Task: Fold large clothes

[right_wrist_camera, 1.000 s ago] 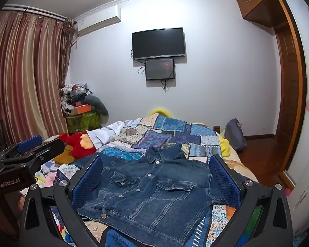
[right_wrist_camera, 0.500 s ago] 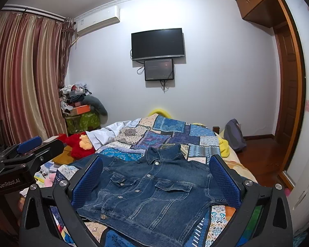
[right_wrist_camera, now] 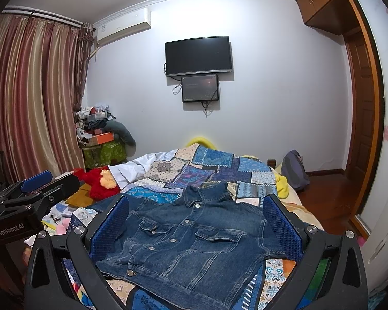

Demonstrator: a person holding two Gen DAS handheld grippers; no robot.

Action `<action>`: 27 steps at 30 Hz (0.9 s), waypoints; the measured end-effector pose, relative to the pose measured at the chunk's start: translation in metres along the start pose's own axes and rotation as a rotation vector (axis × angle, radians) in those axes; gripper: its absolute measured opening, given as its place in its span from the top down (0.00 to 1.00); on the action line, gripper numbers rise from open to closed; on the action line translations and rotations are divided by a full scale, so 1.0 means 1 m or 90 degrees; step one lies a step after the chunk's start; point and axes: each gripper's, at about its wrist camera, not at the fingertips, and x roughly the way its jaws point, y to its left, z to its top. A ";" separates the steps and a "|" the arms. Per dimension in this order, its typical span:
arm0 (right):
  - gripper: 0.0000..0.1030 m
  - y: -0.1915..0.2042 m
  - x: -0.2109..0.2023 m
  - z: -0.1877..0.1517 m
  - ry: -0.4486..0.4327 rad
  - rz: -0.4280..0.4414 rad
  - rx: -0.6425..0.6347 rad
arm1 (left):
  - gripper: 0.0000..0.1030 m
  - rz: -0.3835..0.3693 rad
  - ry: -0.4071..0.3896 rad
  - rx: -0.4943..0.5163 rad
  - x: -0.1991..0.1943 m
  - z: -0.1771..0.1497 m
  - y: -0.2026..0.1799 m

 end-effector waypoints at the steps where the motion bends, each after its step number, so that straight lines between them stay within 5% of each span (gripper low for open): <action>1: 0.00 0.000 0.000 0.000 -0.001 -0.001 0.000 | 0.00 0.000 0.000 0.000 0.000 0.000 0.000; 27: 0.00 -0.003 0.003 -0.001 -0.001 -0.001 0.000 | 0.00 -0.001 0.000 -0.001 -0.003 0.004 0.000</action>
